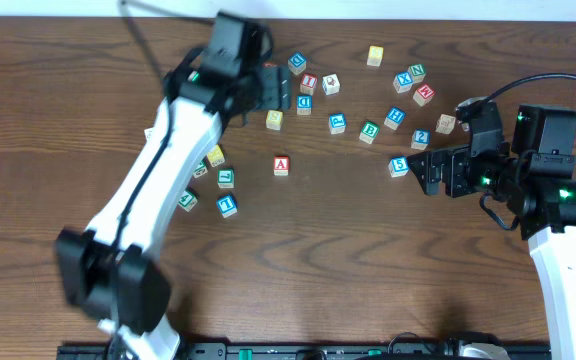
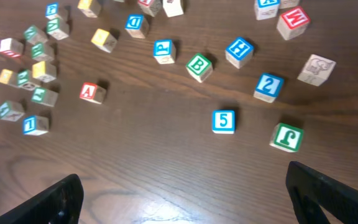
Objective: Spell out AI2
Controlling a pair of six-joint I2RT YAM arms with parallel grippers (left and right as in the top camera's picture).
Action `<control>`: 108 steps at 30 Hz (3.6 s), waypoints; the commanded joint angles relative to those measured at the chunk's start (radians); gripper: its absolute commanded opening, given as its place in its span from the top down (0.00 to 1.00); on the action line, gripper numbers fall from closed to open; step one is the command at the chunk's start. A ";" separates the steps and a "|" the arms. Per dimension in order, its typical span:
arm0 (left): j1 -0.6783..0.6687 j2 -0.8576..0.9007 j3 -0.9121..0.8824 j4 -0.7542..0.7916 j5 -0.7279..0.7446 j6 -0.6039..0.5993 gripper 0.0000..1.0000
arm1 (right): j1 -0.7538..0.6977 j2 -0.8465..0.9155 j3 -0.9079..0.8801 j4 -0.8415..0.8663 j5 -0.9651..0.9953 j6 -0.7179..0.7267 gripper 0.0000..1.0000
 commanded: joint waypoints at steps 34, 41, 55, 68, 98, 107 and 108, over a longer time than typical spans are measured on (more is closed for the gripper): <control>-0.076 0.548 0.262 0.237 -0.130 0.238 0.25 | -0.004 -0.001 0.022 -0.047 -0.045 -0.011 0.01; -0.076 0.584 0.262 0.317 -0.130 0.229 0.26 | -0.004 -0.001 0.022 -0.047 -0.045 -0.011 0.01; -0.076 0.621 0.262 0.387 -0.160 0.208 0.28 | -0.004 -0.001 0.022 -0.047 -0.045 -0.011 0.01; -0.076 0.621 0.261 0.435 -0.160 0.200 0.33 | -0.004 -0.001 0.022 -0.047 -0.045 -0.011 0.01; -0.076 0.654 0.261 0.452 -0.160 0.181 0.51 | -0.004 -0.001 0.022 -0.046 -0.045 -0.011 0.01; -0.076 0.642 0.261 0.438 -0.160 0.181 0.60 | -0.004 -0.001 0.022 -0.046 -0.045 -0.011 0.01; -0.076 0.637 0.261 0.438 -0.160 0.181 0.61 | -0.004 -0.001 0.022 -0.046 -0.045 -0.011 0.01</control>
